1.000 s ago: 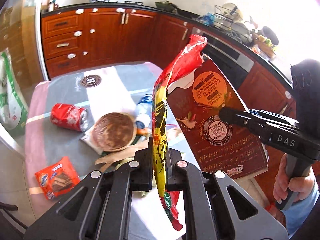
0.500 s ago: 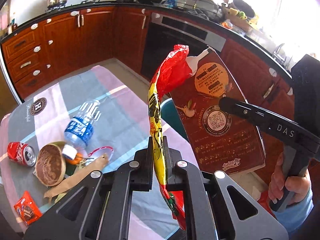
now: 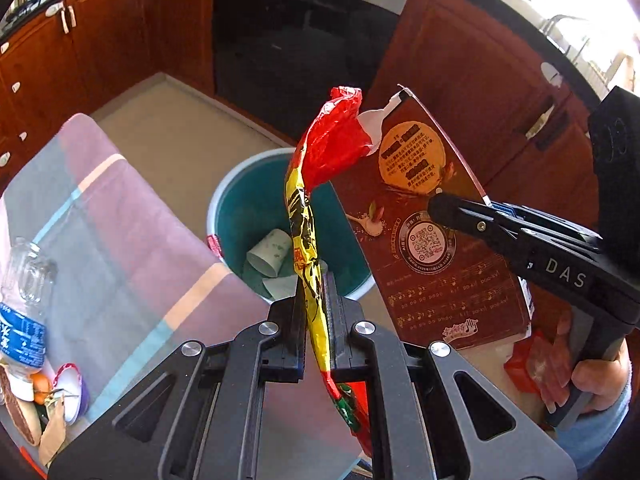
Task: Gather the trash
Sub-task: 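Carry bag and box over the teal bin and open both grippers, then move both grippers back over the table toward the wafer pack and corn husks, then grasp the Ovaltine wafer pack with the left gripper while the right grasps the corn husks, then carry the Ovaltine pack and corn husks over the teal bin and open both grippers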
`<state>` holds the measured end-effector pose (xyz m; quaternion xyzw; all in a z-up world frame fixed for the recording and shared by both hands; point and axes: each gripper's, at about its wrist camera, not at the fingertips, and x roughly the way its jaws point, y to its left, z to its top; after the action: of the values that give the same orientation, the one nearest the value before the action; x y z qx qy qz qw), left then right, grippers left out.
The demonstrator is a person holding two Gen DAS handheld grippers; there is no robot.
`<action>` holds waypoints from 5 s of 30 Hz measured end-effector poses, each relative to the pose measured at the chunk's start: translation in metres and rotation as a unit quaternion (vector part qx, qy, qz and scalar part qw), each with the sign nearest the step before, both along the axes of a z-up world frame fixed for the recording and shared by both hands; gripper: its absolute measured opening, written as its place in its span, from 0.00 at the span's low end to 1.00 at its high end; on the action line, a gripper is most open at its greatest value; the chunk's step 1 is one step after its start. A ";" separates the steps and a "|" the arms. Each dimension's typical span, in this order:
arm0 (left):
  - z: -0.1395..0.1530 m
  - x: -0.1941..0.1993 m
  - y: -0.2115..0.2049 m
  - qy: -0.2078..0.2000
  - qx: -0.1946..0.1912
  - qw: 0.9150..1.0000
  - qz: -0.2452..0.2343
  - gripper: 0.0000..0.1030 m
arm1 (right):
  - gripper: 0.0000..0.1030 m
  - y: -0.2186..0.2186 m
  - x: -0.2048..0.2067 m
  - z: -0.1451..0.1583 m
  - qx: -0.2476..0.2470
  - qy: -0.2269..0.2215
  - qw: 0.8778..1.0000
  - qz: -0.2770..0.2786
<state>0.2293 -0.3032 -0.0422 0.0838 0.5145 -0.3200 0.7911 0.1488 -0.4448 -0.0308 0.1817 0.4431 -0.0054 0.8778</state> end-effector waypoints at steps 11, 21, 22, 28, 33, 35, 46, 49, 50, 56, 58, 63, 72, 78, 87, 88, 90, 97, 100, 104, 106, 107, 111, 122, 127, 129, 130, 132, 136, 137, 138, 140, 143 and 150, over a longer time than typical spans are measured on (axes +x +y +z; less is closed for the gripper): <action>-0.049 0.044 -0.028 0.052 0.025 0.998 0.011 0.09 | 0.21 -0.027 0.052 -0.056 0.006 0.085 0.996 -0.002; -0.036 0.055 -0.018 0.015 0.018 0.999 0.037 0.70 | 0.78 -0.030 0.063 -0.053 0.014 0.068 0.998 -0.011; -0.035 0.054 -0.016 0.014 0.018 0.999 0.039 0.72 | 0.79 -0.030 0.063 -0.051 0.013 0.067 0.998 -0.014; -0.032 0.050 -0.006 0.012 0.016 0.999 0.047 0.81 | 0.84 -0.030 0.058 -0.045 0.008 0.067 0.997 -0.029; -0.026 0.040 -0.003 0.005 0.013 0.999 0.047 0.88 | 0.84 -0.025 0.055 -0.042 0.000 0.072 0.997 -0.026; -0.024 0.036 -0.003 0.004 0.010 0.999 0.048 0.90 | 0.84 -0.025 0.052 -0.040 -0.002 0.074 0.997 -0.025; 0.006 0.002 0.029 -0.017 -0.018 0.998 0.060 0.95 | 0.87 0.008 0.029 -0.007 -0.017 0.050 0.999 -0.005; 0.018 -0.011 0.046 -0.025 -0.022 0.997 0.066 0.96 | 0.88 0.023 0.020 0.004 -0.019 0.039 0.999 0.004; 0.021 -0.015 0.053 -0.028 -0.024 0.997 0.068 0.96 | 0.88 0.030 0.017 0.007 -0.020 0.037 0.999 0.008; 0.030 -0.036 0.101 -0.029 -0.038 0.994 0.095 0.96 | 0.88 0.074 0.004 0.024 -0.028 0.028 0.998 0.040; 0.034 -0.044 0.119 -0.029 -0.043 0.993 0.105 0.96 | 0.88 0.089 0.000 0.029 -0.032 0.025 0.998 0.052; 0.040 -0.062 0.164 -0.037 -0.054 0.990 0.125 0.96 | 0.88 0.134 -0.011 0.039 -0.038 0.018 0.996 0.082; 0.035 -0.094 0.263 -0.050 -0.051 0.984 0.165 0.96 | 0.88 0.227 -0.018 0.036 -0.043 0.021 0.987 0.156; 0.006 -0.115 0.344 -0.047 -0.023 0.977 0.206 0.96 | 0.88 0.303 -0.015 0.011 -0.056 0.042 0.970 0.234; -0.030 -0.135 0.459 -0.021 -0.008 0.957 0.291 0.96 | 0.88 0.397 -0.008 -0.026 -0.079 0.073 0.945 0.310; -0.033 -0.137 0.469 -0.020 -0.006 0.955 0.295 0.96 | 0.88 0.405 -0.007 -0.029 -0.087 0.074 0.941 0.317; -0.038 -0.138 0.483 -0.018 -0.002 0.954 0.299 0.96 | 0.88 0.417 -0.005 -0.034 -0.105 0.074 0.936 0.327; -0.058 -0.141 0.512 -0.016 0.027 0.958 0.284 0.96 | 0.88 0.440 -0.003 -0.051 -0.174 0.081 0.918 0.347; -0.068 -0.139 0.517 -0.014 0.045 0.961 0.274 0.96 | 0.88 0.450 -0.007 -0.058 -0.208 0.081 0.908 0.355; -0.069 -0.140 0.521 -0.027 0.063 0.962 0.263 0.96 | 0.88 0.463 -0.015 -0.066 -0.264 0.073 0.888 0.370; -0.068 -0.140 0.524 -0.035 0.077 0.961 0.262 0.96 | 0.88 0.467 -0.018 -0.071 -0.285 0.071 0.879 0.376; -0.067 -0.140 0.527 -0.038 0.081 0.961 0.262 0.96 | 0.88 0.470 -0.020 -0.073 -0.295 0.069 0.874 0.380; -0.063 -0.139 0.535 -0.049 0.083 0.959 0.268 0.96 | 0.84 0.473 -0.026 -0.075 -0.309 0.055 0.867 0.386; -0.058 -0.133 0.520 -0.052 0.067 0.963 0.256 0.21 | 0.36 0.465 -0.039 -0.062 -0.231 0.071 0.887 0.394; -0.051 -0.140 0.515 -0.049 0.057 0.960 0.269 0.07 | 0.33 0.447 -0.031 -0.045 -0.154 0.075 0.912 0.373; -0.046 -0.143 0.512 -0.047 0.049 0.960 0.272 0.07 | 0.30 0.438 -0.029 -0.039 -0.119 0.077 0.921 0.363; -0.044 -0.145 0.511 -0.046 0.045 0.961 0.270 0.07 | 0.30 0.434 -0.028 -0.036 -0.100 0.079 0.924 0.360; -0.040 -0.150 0.503 -0.046 0.041 0.965 0.256 0.07 | 0.29 0.427 -0.029 -0.030 -0.077 0.077 0.928 0.355; -0.040 -0.158 0.483 -0.047 0.050 0.970 0.233 0.09 | 0.27 0.416 -0.032 -0.019 -0.048 0.069 0.931 0.355; -0.042 -0.159 0.479 -0.047 0.053 0.970 0.231 0.12 | 0.26 0.413 -0.034 -0.017 -0.045 0.067 0.932 0.354; -0.044 -0.160 0.475 -0.047 0.056 0.970 0.230 0.14 | 0.26 0.410 -0.036 -0.016 -0.044 0.065 0.933 0.352; -0.047 -0.160 0.469 -0.051 0.065 0.970 0.231 0.37 | 0.26 0.404 -0.040 -0.015 -0.043 0.061 0.935 0.347; -0.051 -0.160 0.462 -0.066 0.074 0.968 0.232 0.52 | 0.26 0.397 -0.042 -0.018 -0.046 0.064 0.936 0.342; -0.058 -0.148 0.448 -0.082 0.069 0.969 0.223 0.54 | 0.26 0.390 -0.043 -0.026 -0.043 0.070 0.941 0.329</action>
<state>0.0817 0.1451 -0.1007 0.0471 0.4743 -0.0915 0.8743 0.1061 -0.0552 -0.0572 -0.0128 0.5381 0.2518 0.8043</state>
